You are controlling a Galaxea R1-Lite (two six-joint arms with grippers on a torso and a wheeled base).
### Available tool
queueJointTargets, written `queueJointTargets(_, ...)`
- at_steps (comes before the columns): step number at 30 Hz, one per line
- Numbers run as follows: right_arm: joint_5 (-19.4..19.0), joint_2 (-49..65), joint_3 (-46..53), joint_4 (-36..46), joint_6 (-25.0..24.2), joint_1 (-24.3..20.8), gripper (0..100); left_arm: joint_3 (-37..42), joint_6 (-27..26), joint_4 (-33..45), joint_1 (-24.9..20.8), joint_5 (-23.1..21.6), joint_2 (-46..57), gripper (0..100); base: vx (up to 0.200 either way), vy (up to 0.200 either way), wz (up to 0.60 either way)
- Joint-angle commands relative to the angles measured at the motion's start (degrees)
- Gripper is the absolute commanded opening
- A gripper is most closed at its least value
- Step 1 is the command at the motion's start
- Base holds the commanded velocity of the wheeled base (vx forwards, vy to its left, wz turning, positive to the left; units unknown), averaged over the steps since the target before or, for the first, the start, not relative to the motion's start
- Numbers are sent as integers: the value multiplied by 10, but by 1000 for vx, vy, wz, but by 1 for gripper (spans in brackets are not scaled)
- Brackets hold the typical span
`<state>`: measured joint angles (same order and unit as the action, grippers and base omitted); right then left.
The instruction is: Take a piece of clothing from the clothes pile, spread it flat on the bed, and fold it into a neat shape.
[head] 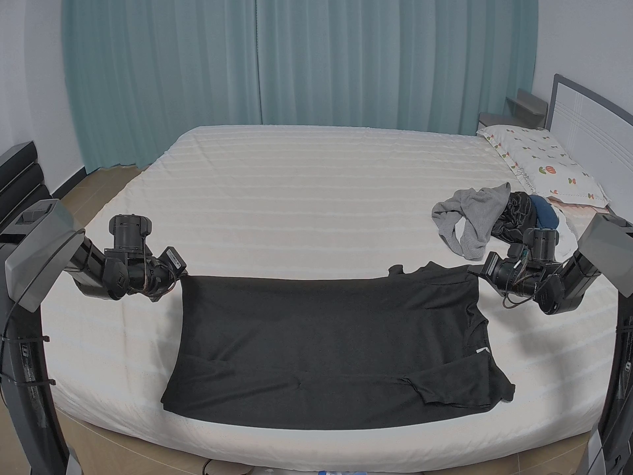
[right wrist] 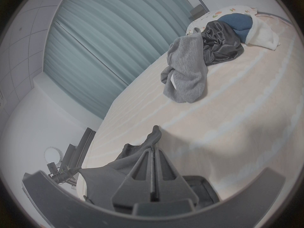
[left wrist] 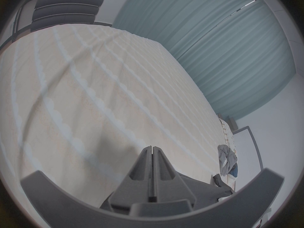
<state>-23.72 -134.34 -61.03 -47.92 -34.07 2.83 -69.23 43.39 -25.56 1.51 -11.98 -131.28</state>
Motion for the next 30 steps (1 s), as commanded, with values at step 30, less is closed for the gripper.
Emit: queueJointTargets(30, -102, 94, 372, -131, 100, 60, 0, 289, -84, -71, 2, -9, 94, 0, 0, 0, 0)
